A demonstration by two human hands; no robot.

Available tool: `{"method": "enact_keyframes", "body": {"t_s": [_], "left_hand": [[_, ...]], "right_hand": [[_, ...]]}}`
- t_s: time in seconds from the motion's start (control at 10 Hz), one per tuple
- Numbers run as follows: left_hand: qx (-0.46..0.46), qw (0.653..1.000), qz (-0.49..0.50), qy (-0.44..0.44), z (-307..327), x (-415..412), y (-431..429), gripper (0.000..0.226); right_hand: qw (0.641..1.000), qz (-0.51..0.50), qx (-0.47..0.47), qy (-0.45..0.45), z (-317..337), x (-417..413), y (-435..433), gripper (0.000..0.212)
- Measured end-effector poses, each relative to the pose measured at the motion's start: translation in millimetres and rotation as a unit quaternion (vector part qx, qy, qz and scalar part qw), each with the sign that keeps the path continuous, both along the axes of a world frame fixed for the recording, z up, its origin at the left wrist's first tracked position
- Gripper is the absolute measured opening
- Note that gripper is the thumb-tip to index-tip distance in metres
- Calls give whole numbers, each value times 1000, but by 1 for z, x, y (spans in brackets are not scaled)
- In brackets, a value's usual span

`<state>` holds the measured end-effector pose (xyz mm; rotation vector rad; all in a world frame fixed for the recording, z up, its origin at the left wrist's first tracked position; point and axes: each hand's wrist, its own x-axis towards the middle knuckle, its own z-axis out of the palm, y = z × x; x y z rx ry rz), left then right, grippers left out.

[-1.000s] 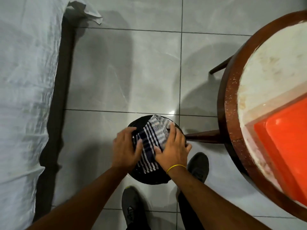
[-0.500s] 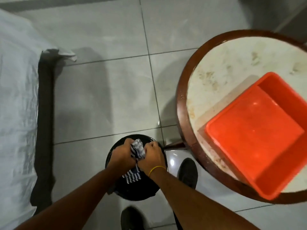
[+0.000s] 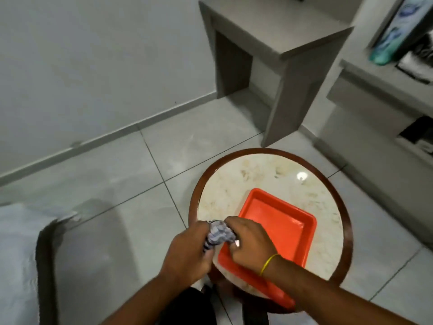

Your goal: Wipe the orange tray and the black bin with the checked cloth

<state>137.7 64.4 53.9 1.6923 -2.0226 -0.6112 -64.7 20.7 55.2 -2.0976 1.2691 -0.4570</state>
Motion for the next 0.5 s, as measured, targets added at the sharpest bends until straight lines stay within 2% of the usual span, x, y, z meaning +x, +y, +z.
{"method": "enact_keyframes", "body": {"t_s": [0.1, 0.2, 0.3, 0.4, 0.5], "left_hand": [[4, 998, -67, -9, -13, -47, -10, 30], [66, 986, -139, -69, -55, -92, 1, 35], [156, 942, -255, -153, -86, -126, 21, 33], [157, 931, -274, -182, -94, -133, 26, 37], [132, 945, -223, -198, -84, -131, 20, 43]], "right_hand": [[992, 49, -77, 89, -9, -44, -10, 44], [968, 102, -32, 228, -50, -91, -4, 52], [915, 162, 90, 360, -94, -129, 19, 60], [901, 169, 100, 386, -106, -138, 31, 67], [939, 85, 96, 318, -91, -128, 31, 76]]}}
